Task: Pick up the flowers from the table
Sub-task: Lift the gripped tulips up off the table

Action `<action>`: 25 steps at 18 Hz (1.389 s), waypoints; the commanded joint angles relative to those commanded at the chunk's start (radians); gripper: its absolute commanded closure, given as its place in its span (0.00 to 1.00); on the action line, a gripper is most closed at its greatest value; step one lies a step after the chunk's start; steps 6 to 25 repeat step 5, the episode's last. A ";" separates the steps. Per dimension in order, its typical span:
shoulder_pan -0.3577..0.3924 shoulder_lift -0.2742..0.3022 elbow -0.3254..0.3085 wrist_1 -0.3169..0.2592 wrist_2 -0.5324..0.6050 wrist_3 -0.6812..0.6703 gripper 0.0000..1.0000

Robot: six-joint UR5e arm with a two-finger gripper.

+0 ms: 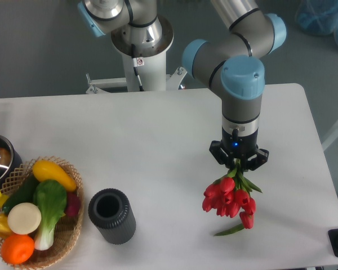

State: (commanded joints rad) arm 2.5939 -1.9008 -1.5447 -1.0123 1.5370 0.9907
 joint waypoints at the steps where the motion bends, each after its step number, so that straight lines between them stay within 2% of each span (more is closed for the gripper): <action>1: 0.002 0.005 0.000 -0.020 0.000 0.018 0.97; 4: 0.017 0.014 0.002 -0.045 0.000 0.035 0.97; 25: 0.018 0.019 0.002 -0.045 0.000 0.037 0.97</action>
